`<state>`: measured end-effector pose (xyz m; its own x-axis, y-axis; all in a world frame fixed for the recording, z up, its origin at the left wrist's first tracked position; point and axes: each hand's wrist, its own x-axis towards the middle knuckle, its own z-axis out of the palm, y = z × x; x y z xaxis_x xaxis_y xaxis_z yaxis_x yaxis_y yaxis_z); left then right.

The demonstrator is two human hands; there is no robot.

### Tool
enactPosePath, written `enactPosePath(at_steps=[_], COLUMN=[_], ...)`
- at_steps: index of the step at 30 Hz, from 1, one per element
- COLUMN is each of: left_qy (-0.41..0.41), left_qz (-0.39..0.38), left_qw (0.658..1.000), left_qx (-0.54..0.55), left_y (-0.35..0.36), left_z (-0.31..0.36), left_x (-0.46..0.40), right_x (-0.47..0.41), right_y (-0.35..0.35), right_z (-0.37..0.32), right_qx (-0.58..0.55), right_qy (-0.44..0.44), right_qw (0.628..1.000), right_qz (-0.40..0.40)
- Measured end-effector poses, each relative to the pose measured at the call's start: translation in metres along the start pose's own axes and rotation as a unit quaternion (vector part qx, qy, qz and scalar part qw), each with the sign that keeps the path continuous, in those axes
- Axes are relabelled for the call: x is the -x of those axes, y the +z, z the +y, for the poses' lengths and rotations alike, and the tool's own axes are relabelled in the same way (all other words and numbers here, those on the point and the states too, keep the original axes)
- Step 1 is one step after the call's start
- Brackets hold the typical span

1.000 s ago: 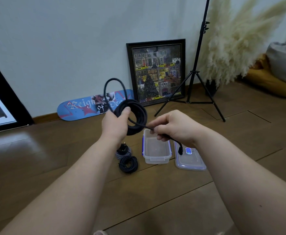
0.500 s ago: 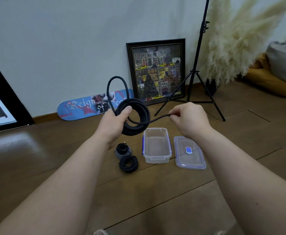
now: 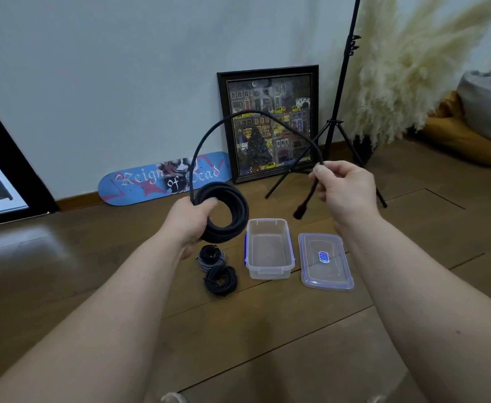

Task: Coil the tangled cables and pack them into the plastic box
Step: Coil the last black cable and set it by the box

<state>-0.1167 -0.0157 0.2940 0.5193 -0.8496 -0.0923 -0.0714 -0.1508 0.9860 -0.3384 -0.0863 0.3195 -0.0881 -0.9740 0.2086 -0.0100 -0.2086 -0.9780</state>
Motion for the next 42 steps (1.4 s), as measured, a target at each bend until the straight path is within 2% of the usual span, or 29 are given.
enactPosePath(at_steps=[5,9,14,18,24,27,30,31,33,35,36,39,42], left_qy=[0.056,0.103,0.129,0.126,0.121,0.111,0.107,0.102,0.094,0.087,0.082,0.086,0.092], left_qz=[-0.107,-0.17,-0.182,-0.189,-0.172,-0.122,-0.064,-0.051,-0.04,-0.048,-0.06,-0.09,-0.099], left_qw=[0.989,0.972,0.962,0.962,0.963,0.975,0.985,0.988,0.993,0.995,0.995,0.991,0.99], left_qx=[-0.08,-0.126,-0.154,-0.151,-0.169,-0.146,-0.121,-0.105,-0.058,-0.021,-0.006,0.038,0.025], left_y=[0.016,0.026,0.035,0.035,0.037,0.037,0.037,0.037,0.037,0.037,0.037,0.036,0.034], left_z=[0.001,0.005,0.003,0.001,0.0,-0.001,-0.003,-0.002,0.001,0.005,0.006,0.006,0.007], left_x=[0.009,0.019,0.025,0.025,0.023,0.017,0.011,0.01,0.012,0.017,0.02,0.025,0.026], right_x=[0.003,0.005,0.018,0.021,0.019,0.02,0.025,0.029,0.038,0.043,0.043,0.041,0.041], right_y=[0.007,0.011,0.019,0.019,0.019,0.023,0.027,0.027,0.029,0.032,0.033,0.035,0.039], right_z=[0.006,0.008,0.006,0.006,0.006,0.004,0.0,-0.003,-0.005,-0.002,0.0,0.0,0.001], right_qx=[-0.02,-0.044,-0.045,-0.051,-0.037,0.032,0.175,0.203,0.26,0.338,0.362,0.364,0.386], right_qy=[0.014,0.073,0.155,0.206,0.208,0.151,-0.059,-0.14,-0.224,-0.227,-0.221,-0.219,-0.218], right_qw=[1.0,0.995,0.975,0.96,0.954,0.964,0.977,0.964,0.926,0.887,0.877,0.881,0.872], right_qz=[-0.013,-0.052,-0.151,-0.18,-0.211,-0.215,-0.11,-0.101,-0.159,-0.218,-0.224,-0.211,-0.209])
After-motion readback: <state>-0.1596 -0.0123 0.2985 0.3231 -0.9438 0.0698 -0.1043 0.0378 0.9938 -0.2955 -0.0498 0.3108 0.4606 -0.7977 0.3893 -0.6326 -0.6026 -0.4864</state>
